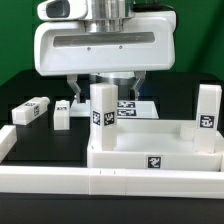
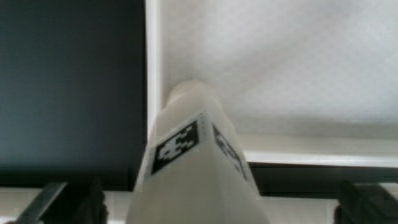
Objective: Assemble desk
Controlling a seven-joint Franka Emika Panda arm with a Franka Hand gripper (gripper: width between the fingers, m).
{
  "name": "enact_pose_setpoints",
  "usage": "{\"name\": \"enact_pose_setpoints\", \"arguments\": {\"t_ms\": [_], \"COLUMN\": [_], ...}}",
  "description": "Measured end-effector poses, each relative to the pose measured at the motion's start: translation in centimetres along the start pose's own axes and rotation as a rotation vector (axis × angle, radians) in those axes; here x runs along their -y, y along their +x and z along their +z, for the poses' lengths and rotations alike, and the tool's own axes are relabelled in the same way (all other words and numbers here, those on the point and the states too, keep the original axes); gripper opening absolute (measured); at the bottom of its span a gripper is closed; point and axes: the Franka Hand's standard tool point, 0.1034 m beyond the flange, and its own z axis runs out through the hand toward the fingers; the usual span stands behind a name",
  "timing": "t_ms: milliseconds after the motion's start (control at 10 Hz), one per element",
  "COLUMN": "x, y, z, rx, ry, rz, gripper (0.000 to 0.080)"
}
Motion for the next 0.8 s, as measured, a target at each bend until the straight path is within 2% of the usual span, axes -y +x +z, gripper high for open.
{"name": "enact_pose_setpoints", "arguments": {"t_ms": [400, 600, 800], "x": [-0.23, -0.44, -0.45], "y": [0.42, 0.41, 0.38], "z": [-0.12, -0.13, -0.11], "rx": [0.009, 0.009, 0.009], "ry": [-0.03, -0.031, -0.031], "rz": [-0.324, -0.431, -0.428], "gripper": [0.0649, 0.0649, 0.0619]}}
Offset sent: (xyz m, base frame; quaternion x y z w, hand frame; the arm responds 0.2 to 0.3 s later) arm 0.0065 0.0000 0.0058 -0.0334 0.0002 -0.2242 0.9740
